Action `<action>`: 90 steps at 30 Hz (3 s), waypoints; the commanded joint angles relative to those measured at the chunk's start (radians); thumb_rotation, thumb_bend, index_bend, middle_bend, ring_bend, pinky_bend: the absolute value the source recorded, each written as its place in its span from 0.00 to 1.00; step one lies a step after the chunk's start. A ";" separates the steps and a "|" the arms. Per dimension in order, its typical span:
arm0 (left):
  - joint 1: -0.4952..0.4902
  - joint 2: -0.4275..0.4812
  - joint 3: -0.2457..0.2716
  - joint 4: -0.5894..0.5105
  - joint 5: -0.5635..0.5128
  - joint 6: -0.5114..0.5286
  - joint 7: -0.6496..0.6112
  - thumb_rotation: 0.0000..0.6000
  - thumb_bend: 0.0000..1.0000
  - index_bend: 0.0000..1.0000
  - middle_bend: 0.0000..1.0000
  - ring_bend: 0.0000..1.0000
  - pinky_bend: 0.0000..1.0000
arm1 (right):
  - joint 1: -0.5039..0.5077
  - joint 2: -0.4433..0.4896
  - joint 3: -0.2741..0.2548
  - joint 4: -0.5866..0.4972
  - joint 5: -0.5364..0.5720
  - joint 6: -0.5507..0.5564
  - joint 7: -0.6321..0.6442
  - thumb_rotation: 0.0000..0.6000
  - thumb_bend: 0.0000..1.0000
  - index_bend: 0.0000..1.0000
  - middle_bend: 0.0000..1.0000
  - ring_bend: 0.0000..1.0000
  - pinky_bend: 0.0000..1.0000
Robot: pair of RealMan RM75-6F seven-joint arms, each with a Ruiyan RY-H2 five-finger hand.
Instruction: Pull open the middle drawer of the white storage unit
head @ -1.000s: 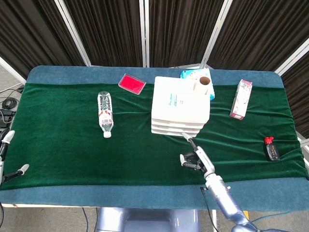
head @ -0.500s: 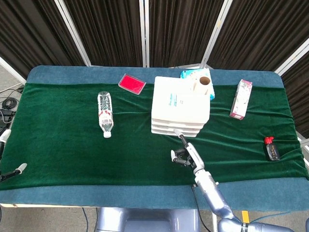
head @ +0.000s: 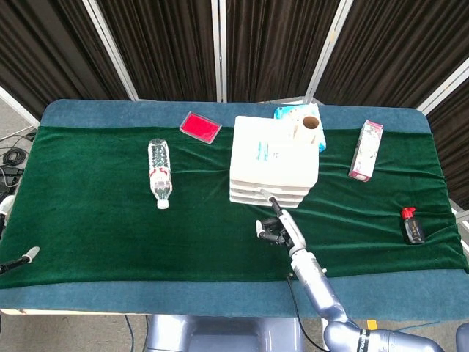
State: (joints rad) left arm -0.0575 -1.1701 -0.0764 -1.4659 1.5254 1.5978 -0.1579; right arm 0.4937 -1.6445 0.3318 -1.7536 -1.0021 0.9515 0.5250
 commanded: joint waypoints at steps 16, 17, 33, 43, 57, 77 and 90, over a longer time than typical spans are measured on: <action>-0.003 -0.001 -0.002 0.005 -0.006 -0.009 -0.005 1.00 0.00 0.00 0.00 0.00 0.00 | 0.026 -0.006 0.045 0.028 0.034 -0.056 0.017 1.00 0.54 0.09 0.91 0.96 0.84; -0.003 -0.001 -0.002 0.006 -0.006 -0.009 -0.005 1.00 0.00 0.00 0.00 0.00 0.00 | 0.028 -0.006 0.048 0.026 0.037 -0.065 0.024 1.00 0.54 0.09 0.91 0.96 0.84; -0.002 -0.002 -0.001 0.005 -0.004 -0.007 -0.004 1.00 0.00 0.00 0.00 0.00 0.00 | 0.023 0.023 0.059 -0.003 0.045 -0.122 0.075 1.00 0.54 0.20 0.91 0.96 0.84; -0.001 -0.002 0.001 0.003 0.001 -0.002 0.002 1.00 0.00 0.00 0.00 0.00 0.00 | 0.005 0.053 0.049 -0.036 0.027 -0.137 0.102 1.00 0.54 0.24 0.92 0.96 0.84; -0.001 -0.003 0.002 0.002 0.003 -0.002 0.003 1.00 0.00 0.00 0.00 0.00 0.00 | -0.027 0.091 0.013 -0.061 -0.032 -0.156 0.144 1.00 0.54 0.24 0.91 0.96 0.84; 0.001 -0.002 0.005 -0.001 0.010 0.003 0.003 1.00 0.00 0.00 0.00 0.00 0.00 | -0.098 0.061 -0.069 -0.105 -0.141 0.013 0.073 1.00 0.52 0.01 0.85 0.91 0.81; 0.002 -0.004 0.009 -0.002 0.018 0.009 0.008 1.00 0.00 0.00 0.00 0.00 0.00 | -0.223 0.015 -0.230 -0.127 -0.384 0.272 -0.044 1.00 0.51 0.05 0.84 0.90 0.80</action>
State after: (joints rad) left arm -0.0553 -1.1745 -0.0679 -1.4680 1.5437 1.6068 -0.1497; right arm 0.2982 -1.6176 0.1344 -1.8826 -1.3374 1.1832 0.5069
